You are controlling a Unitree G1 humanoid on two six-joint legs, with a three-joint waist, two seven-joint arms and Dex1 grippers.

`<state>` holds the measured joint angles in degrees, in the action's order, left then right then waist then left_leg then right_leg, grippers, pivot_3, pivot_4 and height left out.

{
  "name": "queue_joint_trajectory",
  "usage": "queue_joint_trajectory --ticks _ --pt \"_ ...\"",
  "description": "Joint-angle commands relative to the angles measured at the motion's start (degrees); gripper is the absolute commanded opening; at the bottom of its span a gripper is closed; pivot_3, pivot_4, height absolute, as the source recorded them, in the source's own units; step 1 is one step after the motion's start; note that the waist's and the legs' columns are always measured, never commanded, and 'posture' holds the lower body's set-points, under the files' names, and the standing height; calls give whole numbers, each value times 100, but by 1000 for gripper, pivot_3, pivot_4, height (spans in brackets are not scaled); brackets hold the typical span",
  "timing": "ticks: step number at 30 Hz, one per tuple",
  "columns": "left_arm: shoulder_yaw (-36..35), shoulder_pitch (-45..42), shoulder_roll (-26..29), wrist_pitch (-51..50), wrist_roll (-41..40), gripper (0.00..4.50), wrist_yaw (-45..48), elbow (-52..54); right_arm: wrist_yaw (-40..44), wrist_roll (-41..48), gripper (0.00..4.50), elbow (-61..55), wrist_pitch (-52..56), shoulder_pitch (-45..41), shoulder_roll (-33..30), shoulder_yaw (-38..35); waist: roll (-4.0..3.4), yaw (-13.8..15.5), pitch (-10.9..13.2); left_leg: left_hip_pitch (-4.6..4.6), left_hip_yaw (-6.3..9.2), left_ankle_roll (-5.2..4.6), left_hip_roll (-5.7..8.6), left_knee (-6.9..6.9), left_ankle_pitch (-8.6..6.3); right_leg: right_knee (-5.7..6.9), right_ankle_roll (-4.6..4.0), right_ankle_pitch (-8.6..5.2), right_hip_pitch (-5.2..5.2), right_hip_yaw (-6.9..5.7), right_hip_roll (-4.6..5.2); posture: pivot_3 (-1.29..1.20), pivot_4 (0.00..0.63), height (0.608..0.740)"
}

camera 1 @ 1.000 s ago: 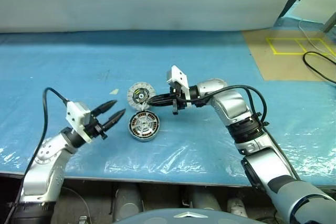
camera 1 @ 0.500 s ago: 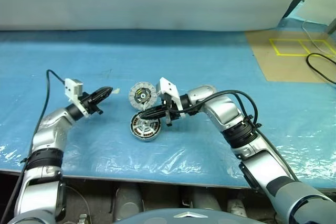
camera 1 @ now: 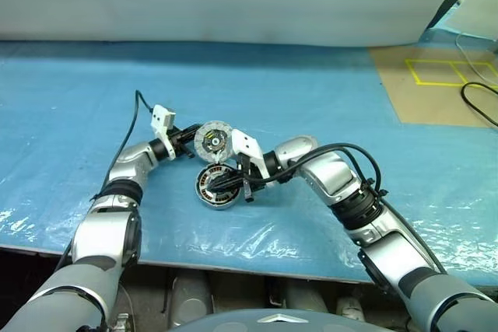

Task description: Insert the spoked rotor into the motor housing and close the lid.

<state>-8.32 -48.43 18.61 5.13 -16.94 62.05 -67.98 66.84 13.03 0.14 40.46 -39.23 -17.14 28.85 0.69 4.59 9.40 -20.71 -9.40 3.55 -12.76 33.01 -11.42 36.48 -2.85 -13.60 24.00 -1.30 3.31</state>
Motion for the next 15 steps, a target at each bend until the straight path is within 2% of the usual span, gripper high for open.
queue_joint_trajectory --ticks 1,15 --pt "108 -251 -114 223 262 24 248 -141 -182 -97 0 -137 -144 138 11 111 0 17 0 -2 3 0 1 0 0 -1 0 0 0 0 0 0 150 740" --pt "75 -598 -238 334 463 24 1102 -116 -551 222 0 -543 115 387 -338 -624 6 111 6 -25 25 2 6 0 0 -18 13 8 0 -9 0 0 150 740"
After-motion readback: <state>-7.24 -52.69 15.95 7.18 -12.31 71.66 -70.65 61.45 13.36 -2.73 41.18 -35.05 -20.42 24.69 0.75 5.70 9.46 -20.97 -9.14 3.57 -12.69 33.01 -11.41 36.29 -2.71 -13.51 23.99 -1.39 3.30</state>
